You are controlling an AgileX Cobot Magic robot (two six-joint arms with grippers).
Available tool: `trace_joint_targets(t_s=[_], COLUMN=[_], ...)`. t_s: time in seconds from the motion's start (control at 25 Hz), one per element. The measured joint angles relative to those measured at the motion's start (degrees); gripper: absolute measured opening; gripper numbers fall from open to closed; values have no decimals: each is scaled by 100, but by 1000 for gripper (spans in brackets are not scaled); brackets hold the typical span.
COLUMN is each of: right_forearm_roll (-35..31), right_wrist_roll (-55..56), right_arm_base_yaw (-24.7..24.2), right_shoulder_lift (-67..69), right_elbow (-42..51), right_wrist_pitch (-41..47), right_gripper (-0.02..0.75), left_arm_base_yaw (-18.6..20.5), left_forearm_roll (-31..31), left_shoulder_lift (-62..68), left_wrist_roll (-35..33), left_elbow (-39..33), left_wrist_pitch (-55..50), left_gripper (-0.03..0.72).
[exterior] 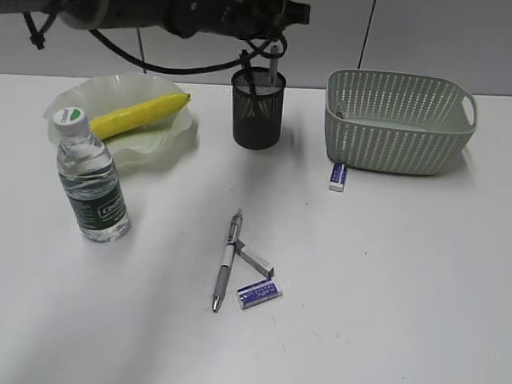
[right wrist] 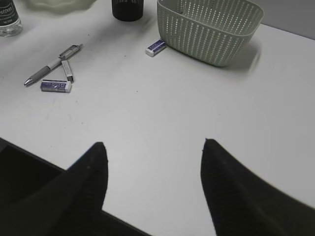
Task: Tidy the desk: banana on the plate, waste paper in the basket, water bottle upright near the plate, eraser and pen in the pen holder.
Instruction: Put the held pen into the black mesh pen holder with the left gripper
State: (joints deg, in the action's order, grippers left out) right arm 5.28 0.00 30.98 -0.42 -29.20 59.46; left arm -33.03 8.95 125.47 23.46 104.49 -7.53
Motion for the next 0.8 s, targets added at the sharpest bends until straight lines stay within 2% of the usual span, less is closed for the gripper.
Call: trace_joint_targets(t_s=[0.32,0.64,0.72,0.8], right_forearm_roll=[0,0,0,0], right_wrist_roll=[0,0,0,0], right_arm_base_yaw=[0,0,0,0], right_shoulder_lift=[0,0,0,0], right_elbow=[0,0,0,0], right_wrist_pitch=[0,0,0,0], right_gripper=[477,477,477,477], left_arm_base_yaw=[376,473,473,467], left_forearm_roll=[100,94,94,94], left_shoulder_lift=[498,768,768,768], left_wrist_roll=[0,0,0,0], left_elbow=[0,0,0,0], left_wrist_pitch=[1039,1232,1314,1319], left_gripper=[87,87,113,188])
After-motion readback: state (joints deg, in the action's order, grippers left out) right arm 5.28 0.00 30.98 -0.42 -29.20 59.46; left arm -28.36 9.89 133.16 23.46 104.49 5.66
